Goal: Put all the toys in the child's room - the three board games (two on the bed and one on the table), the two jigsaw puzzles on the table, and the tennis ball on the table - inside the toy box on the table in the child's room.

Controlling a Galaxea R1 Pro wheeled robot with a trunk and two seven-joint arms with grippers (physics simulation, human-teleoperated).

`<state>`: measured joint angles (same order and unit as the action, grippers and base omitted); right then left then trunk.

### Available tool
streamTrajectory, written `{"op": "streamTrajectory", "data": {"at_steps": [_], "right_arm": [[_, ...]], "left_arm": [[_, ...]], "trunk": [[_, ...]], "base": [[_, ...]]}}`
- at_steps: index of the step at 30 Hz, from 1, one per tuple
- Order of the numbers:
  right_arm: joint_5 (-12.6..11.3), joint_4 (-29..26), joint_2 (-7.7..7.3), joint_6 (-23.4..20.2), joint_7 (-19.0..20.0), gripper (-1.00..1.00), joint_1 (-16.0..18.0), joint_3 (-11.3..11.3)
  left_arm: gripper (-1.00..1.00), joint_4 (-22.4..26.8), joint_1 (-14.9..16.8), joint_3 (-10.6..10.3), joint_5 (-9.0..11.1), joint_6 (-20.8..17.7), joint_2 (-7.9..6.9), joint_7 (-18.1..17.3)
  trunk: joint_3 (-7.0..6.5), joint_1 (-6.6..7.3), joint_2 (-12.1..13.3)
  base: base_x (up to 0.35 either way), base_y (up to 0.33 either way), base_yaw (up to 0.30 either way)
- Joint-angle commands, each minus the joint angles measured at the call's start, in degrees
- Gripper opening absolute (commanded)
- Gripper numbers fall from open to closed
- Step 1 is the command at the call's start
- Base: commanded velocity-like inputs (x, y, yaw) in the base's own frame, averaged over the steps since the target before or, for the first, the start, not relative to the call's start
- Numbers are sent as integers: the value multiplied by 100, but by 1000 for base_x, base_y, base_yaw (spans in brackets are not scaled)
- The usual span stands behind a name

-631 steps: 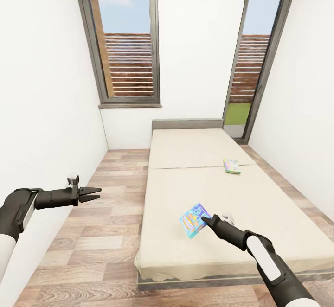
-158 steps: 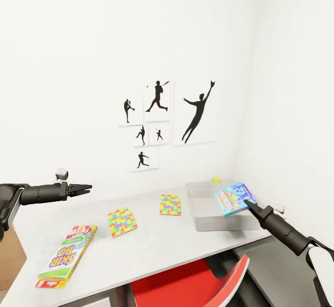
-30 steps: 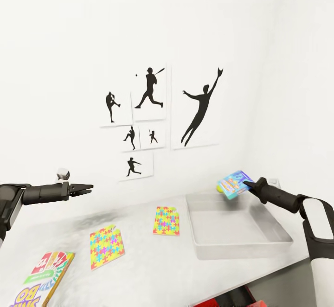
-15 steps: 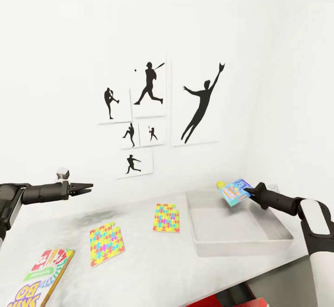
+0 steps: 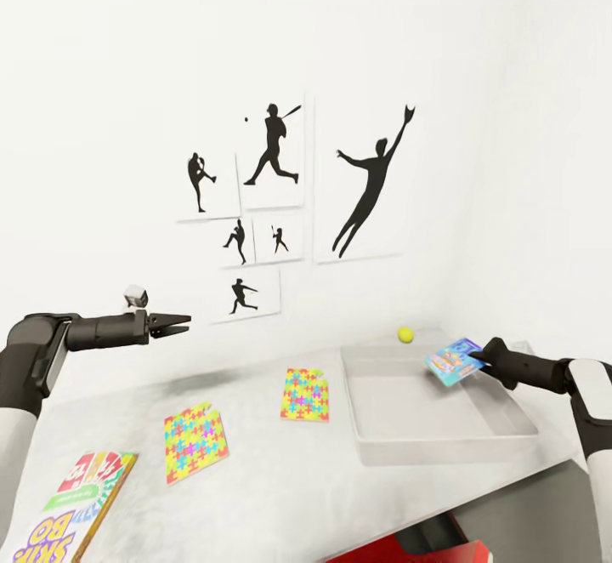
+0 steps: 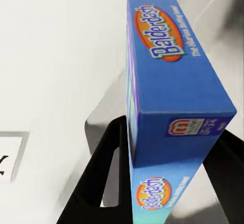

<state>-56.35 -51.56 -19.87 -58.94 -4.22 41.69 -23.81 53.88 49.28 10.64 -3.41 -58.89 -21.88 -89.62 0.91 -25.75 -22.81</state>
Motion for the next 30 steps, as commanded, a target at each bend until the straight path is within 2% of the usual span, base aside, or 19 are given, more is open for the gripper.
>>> {"op": "streamTrajectory", "data": {"at_steps": [1, 3, 5, 6, 9, 12, 19, 30], "right_arm": [[-60, 2, 1, -21, -162, -100, 35, -5], [-60, 6, 4, -21, -374, -100, 71, -2], [-60, 6, 14, -21, -497, -100, 86, -1], [-60, 9, 19, -21, -559, -100, 92, 1], [-62, 18, 32, -21, -734, -100, 100, 2], [-72, 35, 35, -27, -825, -100, 102, 0], [-84, 336, 71, -24, -875, -100, 125, 0], [-87, 1153, 90, -21, -1130, -100, 712, -6]], "left_arm": [[100, 5, 23, 7, -37, -61, 5, -38], [100, 7, 42, 6, -38, -59, 41, -38], [100, 7, 48, 3, -48, -56, 159, -38], [100, 9, 53, 2, -65, -55, 277, -38], [100, 15, 69, 5, -88, -62, 621, 457], [100, 16, 105, 7, -89, -62, 747, 759], [100, 17, 124, 35, -80, -69, 771, 901], [100, 17, 125, 51, -67, -70, 747, 911]], "trunk": [[20, -3, -11], [38, -3, -11], [57, -3, -11], [67, -3, -11], [95, -3, -11], [123, -3, -11], [190, -3, -11], [293, -3, -11]], "base": [[0, 0, 0], [0, 0, 0], [0, 0, 0], [0, 0, 0], [0, 0, 0], [0, 0, 0], [0, 0, 0], [0, 0, 0]]}}
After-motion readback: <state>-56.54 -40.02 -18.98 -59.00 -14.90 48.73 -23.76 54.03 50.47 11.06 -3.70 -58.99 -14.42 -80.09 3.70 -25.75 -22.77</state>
